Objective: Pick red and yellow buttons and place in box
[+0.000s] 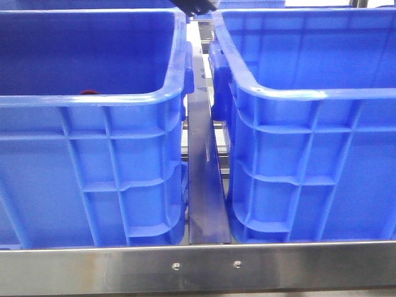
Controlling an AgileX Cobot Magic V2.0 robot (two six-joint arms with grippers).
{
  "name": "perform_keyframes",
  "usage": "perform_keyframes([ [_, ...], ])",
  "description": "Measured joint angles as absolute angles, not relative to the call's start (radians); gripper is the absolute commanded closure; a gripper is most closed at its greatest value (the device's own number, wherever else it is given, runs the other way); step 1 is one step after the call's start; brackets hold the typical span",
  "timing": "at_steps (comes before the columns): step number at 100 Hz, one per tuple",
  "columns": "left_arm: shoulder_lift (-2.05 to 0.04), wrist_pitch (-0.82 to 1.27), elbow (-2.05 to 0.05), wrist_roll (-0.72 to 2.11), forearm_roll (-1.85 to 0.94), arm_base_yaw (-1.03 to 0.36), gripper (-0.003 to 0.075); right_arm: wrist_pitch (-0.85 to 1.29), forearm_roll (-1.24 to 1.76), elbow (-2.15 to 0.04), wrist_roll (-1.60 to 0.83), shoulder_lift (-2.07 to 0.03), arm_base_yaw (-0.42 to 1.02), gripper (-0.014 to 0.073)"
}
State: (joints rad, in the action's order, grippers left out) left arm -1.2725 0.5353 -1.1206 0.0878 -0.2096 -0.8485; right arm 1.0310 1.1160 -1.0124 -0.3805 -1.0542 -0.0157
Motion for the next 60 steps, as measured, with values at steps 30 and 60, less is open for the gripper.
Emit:
perform_keyframes([
  [30,-1.272,0.535,-1.121,0.088,-0.21,-0.848,0.0741,0.987,1.127,-1.127,-0.396,-1.213,0.183,0.0004],
  [60,-1.272,0.535,-1.121,0.088,-0.21,-0.848,0.0741,0.971,1.116,-1.176,-0.398,-1.329,0.268,0.0181],
])
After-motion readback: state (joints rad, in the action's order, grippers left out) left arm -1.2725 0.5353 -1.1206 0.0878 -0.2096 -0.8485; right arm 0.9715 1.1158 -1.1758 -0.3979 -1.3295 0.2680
